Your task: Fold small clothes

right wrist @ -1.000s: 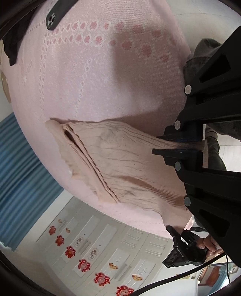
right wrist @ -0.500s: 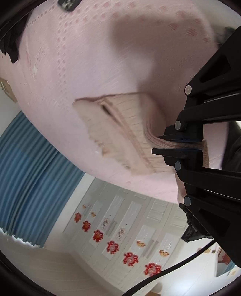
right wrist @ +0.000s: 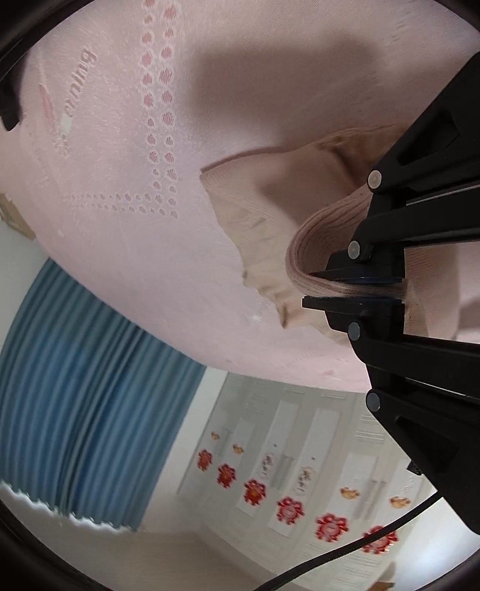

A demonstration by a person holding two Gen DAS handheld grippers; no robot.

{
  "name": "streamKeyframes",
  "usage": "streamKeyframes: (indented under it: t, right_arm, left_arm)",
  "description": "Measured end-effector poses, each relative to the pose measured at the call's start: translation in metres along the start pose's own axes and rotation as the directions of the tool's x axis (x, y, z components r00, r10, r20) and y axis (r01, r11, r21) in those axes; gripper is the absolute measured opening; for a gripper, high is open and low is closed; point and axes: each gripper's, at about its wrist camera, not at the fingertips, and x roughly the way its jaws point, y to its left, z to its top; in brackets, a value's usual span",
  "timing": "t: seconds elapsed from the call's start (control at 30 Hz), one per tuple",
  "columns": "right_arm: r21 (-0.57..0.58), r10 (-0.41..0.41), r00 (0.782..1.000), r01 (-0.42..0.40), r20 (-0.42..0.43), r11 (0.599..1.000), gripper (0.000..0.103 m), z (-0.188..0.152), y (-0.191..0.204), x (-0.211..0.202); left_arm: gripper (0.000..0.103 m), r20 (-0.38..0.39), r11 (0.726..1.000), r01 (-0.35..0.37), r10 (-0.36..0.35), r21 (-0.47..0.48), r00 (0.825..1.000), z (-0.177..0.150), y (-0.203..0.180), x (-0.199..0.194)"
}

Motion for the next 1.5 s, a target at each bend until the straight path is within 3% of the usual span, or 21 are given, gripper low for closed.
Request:
streamKeyframes:
  t: [0.23, 0.33, 0.37, 0.57, 0.7, 0.87, 1.03, 1.1, 1.2, 1.23, 1.27, 1.3, 1.37, 1.43, 1.5]
  right_arm:
    - [0.026, -0.091, 0.996, 0.091, -0.011, 0.996, 0.007, 0.022, -0.028, 0.063]
    - [0.052, -0.114, 0.993, 0.115, -0.019, 0.992, 0.022, 0.025, -0.04, 0.079]
    - [0.036, -0.104, 0.994, 0.104, -0.016, 0.994, 0.028, 0.023, -0.042, 0.081]
    - [-0.065, -0.107, 0.994, 0.107, 0.009, 0.992, 0.031, 0.01, -0.038, 0.067]
    - [-0.133, -0.151, 0.986, 0.158, 0.064, 0.978, 0.033, 0.01, -0.033, 0.056]
    - [-0.186, -0.259, 0.962, 0.271, 0.086, 0.945, 0.033, 0.013, -0.032, 0.059]
    - [-0.257, -0.338, 0.939, 0.343, 0.065, 0.904, 0.033, 0.021, -0.027, 0.082]
    - [-0.293, -0.393, 0.917, 0.395, 0.068, 0.871, 0.033, 0.021, -0.026, 0.095]
    - [-0.349, -0.463, 0.882, 0.462, 0.087, 0.815, 0.03, 0.017, -0.021, 0.11]
    - [-0.366, -0.476, 0.874, 0.477, 0.1, 0.799, 0.021, 0.015, -0.02, 0.111]
    - [-0.383, -0.479, 0.871, 0.481, 0.108, 0.789, 0.006, 0.013, -0.018, 0.111]
    - [-0.399, -0.466, 0.879, 0.466, 0.104, 0.79, 0.006, 0.012, -0.016, 0.112]
    - [-0.406, -0.45, 0.883, 0.462, 0.133, 0.788, 0.005, 0.01, -0.012, 0.108]
    - [-0.394, -0.375, 0.913, 0.409, 0.162, 0.823, 0.005, 0.012, -0.007, 0.097]
    - [-0.365, -0.341, 0.926, 0.378, 0.164, 0.851, 0.005, 0.018, -0.008, 0.093]
  left_arm:
    - [0.009, -0.025, 1.0, -0.001, 0.0, -0.031, 1.0, 0.009, 0.012, 0.058]
    - [0.034, -0.05, 0.992, 0.069, -0.074, -0.107, 0.996, 0.007, 0.028, 0.069]
    - [0.037, -0.047, 0.989, 0.082, -0.089, -0.124, 0.995, 0.004, 0.031, 0.068]
    - [0.041, -0.059, 0.994, 0.063, -0.069, -0.095, 0.996, -0.01, 0.028, 0.061]
    - [0.042, -0.055, 1.0, -0.024, 0.025, 0.014, 0.998, -0.018, 0.015, 0.057]
    - [0.042, -0.043, 0.984, -0.124, 0.13, 0.126, 0.991, -0.016, 0.002, 0.065]
    - [0.043, -0.019, 0.92, -0.274, 0.291, 0.279, 0.957, -0.008, -0.014, 0.088]
    - [0.043, -0.04, 0.908, -0.295, 0.321, 0.298, 0.946, -0.008, -0.013, 0.097]
    - [0.043, -0.012, 0.881, -0.324, 0.349, 0.345, 0.937, -0.012, -0.017, 0.1]
    - [0.034, -0.001, 0.872, -0.333, 0.358, 0.359, 0.934, -0.013, -0.017, 0.101]
    - [0.007, 0.019, 0.861, -0.345, 0.364, 0.373, 0.931, -0.015, -0.018, 0.1]
    - [0.007, 0.025, 0.856, -0.351, 0.37, 0.379, 0.929, -0.015, -0.019, 0.101]
    - [0.007, 0.06, 0.873, -0.334, 0.335, 0.356, 0.94, -0.013, -0.017, 0.094]
    - [0.007, 0.103, 0.893, -0.303, 0.285, 0.334, 0.953, -0.007, -0.018, 0.084]
    - [0.007, 0.134, 0.897, -0.31, 0.282, 0.314, 0.95, -0.002, -0.018, 0.079]
